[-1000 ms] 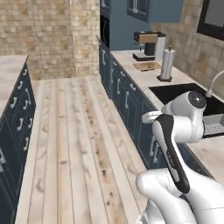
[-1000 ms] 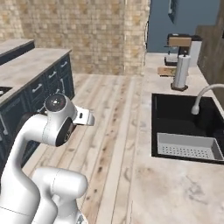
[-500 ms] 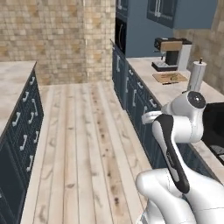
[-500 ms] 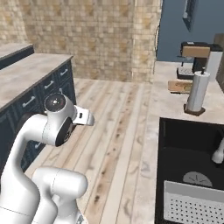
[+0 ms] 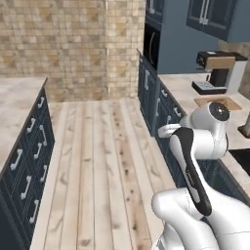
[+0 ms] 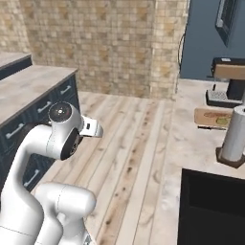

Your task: Retrieve the sausage and cheese from the fridge and place them on the cutting board on the counter.

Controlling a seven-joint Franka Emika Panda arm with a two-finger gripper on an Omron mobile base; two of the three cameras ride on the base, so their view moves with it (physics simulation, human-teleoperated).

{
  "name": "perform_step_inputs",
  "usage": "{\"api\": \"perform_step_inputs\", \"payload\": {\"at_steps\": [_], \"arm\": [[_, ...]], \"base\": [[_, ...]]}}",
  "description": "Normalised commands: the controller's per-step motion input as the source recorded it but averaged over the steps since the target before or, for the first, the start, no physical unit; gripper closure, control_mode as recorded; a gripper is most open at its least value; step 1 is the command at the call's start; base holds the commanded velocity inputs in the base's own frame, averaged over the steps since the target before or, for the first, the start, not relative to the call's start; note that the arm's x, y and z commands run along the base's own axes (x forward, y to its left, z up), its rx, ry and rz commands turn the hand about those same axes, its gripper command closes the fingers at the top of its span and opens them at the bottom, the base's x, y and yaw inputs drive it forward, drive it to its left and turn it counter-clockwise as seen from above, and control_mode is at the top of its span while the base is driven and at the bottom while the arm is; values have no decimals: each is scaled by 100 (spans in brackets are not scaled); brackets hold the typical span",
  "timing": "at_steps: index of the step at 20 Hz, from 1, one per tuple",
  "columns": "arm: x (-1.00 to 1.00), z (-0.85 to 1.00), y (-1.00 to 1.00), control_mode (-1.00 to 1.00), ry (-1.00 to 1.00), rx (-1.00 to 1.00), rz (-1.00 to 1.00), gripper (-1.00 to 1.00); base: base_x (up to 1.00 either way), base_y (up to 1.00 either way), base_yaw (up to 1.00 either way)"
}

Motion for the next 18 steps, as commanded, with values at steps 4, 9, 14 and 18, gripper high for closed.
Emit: {"api": "perform_step_inputs", "payload": {"at_steps": [4, 9, 14, 18], "arm": [[0, 0, 0, 100, 0, 0, 0, 100], [0, 0, 0, 100, 0, 0, 0, 100], [0, 0, 0, 100, 0, 0, 0, 100], [0, 0, 0, 100, 0, 0, 0, 100]], "base": [[100, 28, 9], [100, 24, 5], [100, 36, -1], [100, 77, -36]]}}
